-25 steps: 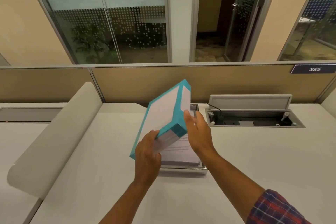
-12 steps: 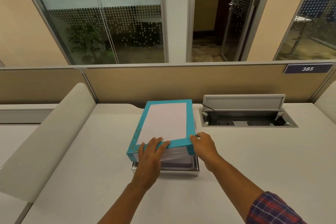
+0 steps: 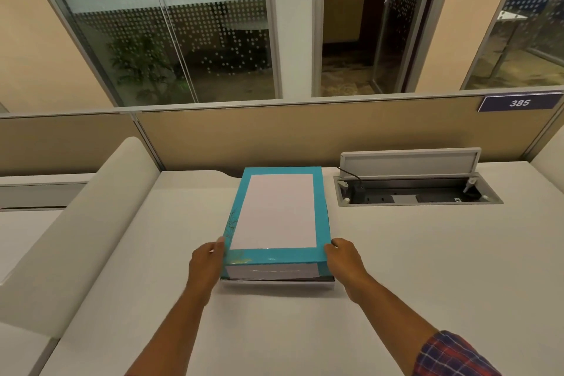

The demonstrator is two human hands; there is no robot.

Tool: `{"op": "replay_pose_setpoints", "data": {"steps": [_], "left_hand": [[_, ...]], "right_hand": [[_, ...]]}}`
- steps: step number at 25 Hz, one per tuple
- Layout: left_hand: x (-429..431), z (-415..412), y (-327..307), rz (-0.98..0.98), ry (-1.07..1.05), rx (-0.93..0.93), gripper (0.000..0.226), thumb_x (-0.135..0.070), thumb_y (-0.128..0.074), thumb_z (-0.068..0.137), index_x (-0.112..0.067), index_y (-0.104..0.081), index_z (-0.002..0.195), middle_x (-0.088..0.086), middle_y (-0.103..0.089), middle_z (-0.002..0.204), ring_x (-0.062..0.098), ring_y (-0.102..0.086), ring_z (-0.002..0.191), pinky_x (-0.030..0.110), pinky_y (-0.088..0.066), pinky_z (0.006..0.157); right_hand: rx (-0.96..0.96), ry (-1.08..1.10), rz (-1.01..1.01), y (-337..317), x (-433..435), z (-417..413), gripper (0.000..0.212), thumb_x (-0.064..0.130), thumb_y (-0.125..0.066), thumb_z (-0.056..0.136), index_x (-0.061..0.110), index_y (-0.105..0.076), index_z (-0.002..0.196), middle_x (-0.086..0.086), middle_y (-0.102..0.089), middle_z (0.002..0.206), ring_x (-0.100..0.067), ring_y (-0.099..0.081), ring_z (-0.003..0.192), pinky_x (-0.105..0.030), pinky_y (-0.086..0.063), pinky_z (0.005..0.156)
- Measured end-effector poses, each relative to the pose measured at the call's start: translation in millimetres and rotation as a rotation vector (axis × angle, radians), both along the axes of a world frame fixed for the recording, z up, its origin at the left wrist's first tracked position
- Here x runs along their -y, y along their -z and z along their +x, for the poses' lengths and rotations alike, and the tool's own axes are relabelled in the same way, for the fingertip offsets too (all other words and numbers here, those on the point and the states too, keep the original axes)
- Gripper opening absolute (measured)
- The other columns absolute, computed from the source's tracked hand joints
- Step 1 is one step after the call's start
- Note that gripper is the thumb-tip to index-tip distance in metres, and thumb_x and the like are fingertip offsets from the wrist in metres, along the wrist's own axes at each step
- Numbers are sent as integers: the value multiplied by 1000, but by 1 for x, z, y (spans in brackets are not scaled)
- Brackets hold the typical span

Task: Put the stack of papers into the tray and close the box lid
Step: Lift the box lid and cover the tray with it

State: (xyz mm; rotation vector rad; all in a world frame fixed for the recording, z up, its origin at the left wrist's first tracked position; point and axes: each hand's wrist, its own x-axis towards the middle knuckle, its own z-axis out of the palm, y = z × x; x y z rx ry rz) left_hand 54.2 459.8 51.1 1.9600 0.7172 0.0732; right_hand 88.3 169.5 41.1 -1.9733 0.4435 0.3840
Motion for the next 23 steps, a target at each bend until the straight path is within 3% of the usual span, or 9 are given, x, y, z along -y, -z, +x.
{"op": "replay_pose_setpoints", "data": {"steps": [3,7,10,13,16,19,23], "left_hand": [[-5,-2,5,-83,0,-42,28,-30,-59,106,-10,-77,102,14,-77,97,31,-74,85,52,-65,78],[-6,-4,6,-43,18,-44,28,-28,-62,104,-12,-79,89,10,-77,90,28,-71,76,39,-56,63],[-9,-3,7,-52,24,-72,23,-28,-66,102,-13,-79,90,11,-78,92,28,-71,78,48,-64,74],[-14,-3,13,-79,28,-94,25,-25,-66,102,-10,-79,86,13,-78,93,29,-70,79,59,-63,84],[-13,-4,13,-95,24,-100,24,-23,-67,101,-11,-79,84,14,-78,95,34,-71,84,62,-61,86],[-13,-4,16,-86,14,-123,20,-24,-69,100,-7,-79,102,19,-78,109,36,-75,97,60,-65,86],[-12,6,8,-3,76,-165,46,-27,-70,99,-6,-63,139,16,-67,139,33,-70,118,43,-62,90]], "right_hand": [[12,8,-4,2,-3,-6,14,30,-46,103,26,-57,96,0,-66,100,-20,-67,90,-44,-64,85],[16,7,-57,-2,-2,-14,21,31,-43,105,20,-59,100,-2,-65,100,-20,-66,92,-47,-61,89],[-17,-28,-176,-2,-1,-19,32,41,-39,106,18,-60,105,-1,-65,102,-21,-65,95,-47,-57,92],[21,-31,-85,4,1,-24,23,35,-44,106,18,-59,110,4,-62,99,-17,-63,92,-41,-59,83],[38,-58,-73,8,3,-27,12,30,-48,106,23,-53,113,3,-60,103,-21,-64,100,-44,-62,90],[40,-76,-99,11,5,-28,22,31,-48,106,17,-57,122,0,-62,109,-20,-63,101,-41,-61,90],[43,-124,-191,7,4,-24,37,42,-51,105,15,-50,131,-10,-59,129,-19,-61,103,-35,-59,83]]}}
